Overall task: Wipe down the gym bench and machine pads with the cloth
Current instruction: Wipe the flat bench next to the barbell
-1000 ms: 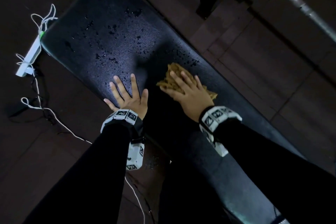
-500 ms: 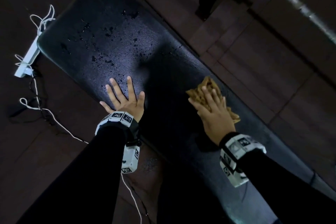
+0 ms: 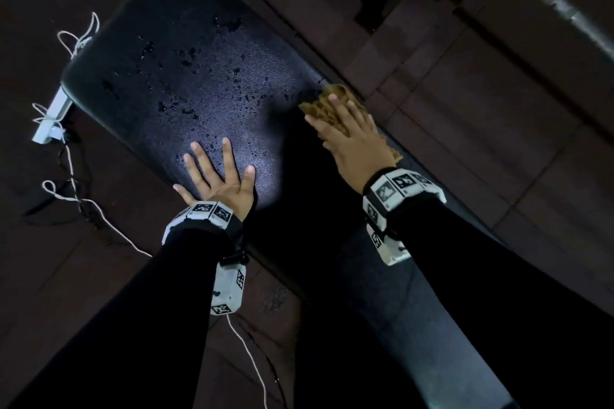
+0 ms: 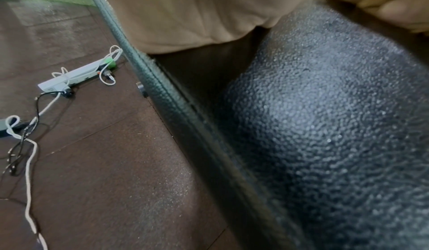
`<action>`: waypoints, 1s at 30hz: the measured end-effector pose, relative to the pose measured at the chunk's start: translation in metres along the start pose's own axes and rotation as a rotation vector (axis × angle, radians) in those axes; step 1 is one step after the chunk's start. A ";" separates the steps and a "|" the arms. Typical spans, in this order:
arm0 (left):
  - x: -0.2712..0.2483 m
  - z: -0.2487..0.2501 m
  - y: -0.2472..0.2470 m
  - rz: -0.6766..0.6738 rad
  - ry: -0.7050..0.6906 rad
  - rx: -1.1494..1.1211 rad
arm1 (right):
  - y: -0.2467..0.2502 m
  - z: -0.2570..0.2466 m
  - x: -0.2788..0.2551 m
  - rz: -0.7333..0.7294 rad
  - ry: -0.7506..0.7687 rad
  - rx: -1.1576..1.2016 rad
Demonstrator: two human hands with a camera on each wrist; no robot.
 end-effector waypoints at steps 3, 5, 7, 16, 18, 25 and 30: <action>0.003 0.000 0.000 -0.043 0.004 0.006 | 0.009 0.027 -0.031 0.104 -0.136 0.039; 0.004 -0.001 -0.001 -0.073 0.010 0.006 | 0.013 0.045 -0.056 0.133 -0.222 0.068; 0.003 -0.002 0.000 -0.058 0.005 -0.007 | 0.017 0.064 -0.078 0.126 -0.295 0.092; -0.006 0.009 0.013 -0.073 0.002 -0.018 | 0.025 0.125 -0.124 0.060 -0.678 0.375; -0.010 0.012 0.017 -0.068 0.007 -0.017 | 0.024 0.116 -0.112 0.062 -0.714 0.388; -0.006 0.009 0.016 -0.176 0.016 0.006 | 0.019 0.062 -0.005 0.100 -0.574 0.386; 0.000 0.003 0.010 -0.267 0.016 -0.005 | 0.018 0.035 0.057 0.111 -0.561 0.492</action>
Point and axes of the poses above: each hand's wrist, its own x-axis towards the middle knuckle, its own y-axis out of the back of the hand, z = x × y, the point moved 5 cm from there along x, towards the middle knuckle, and after that the axes turned 6 degrees about x, right-handed, at the moved point
